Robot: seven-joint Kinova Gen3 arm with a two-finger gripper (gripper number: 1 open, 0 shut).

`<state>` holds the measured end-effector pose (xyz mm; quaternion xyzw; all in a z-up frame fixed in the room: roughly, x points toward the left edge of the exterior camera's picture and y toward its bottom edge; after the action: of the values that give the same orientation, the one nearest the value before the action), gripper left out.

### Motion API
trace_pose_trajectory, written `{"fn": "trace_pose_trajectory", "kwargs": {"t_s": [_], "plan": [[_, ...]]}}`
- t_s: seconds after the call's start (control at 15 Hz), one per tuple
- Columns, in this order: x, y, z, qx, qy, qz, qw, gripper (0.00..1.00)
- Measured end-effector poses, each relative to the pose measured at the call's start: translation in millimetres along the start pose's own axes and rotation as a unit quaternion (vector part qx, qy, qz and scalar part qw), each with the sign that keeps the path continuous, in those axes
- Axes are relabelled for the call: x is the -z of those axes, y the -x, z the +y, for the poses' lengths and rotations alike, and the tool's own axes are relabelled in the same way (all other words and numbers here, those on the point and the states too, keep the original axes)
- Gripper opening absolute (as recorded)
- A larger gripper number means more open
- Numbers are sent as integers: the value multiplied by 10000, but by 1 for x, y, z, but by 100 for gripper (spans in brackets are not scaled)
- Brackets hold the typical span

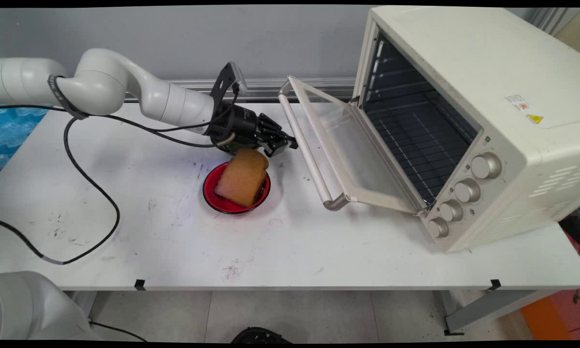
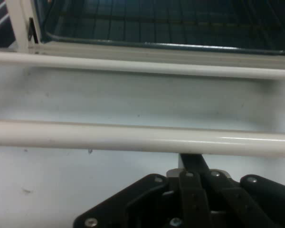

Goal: Close the oven

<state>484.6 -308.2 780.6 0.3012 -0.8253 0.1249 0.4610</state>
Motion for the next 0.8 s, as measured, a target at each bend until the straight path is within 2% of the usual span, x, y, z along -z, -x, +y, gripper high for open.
{"fn": "trace_pose_trajectory", "kwargs": {"t_s": [0.8], "plan": [[-6, -22, 3, -93, 82, 261, 9996, 0]]}}
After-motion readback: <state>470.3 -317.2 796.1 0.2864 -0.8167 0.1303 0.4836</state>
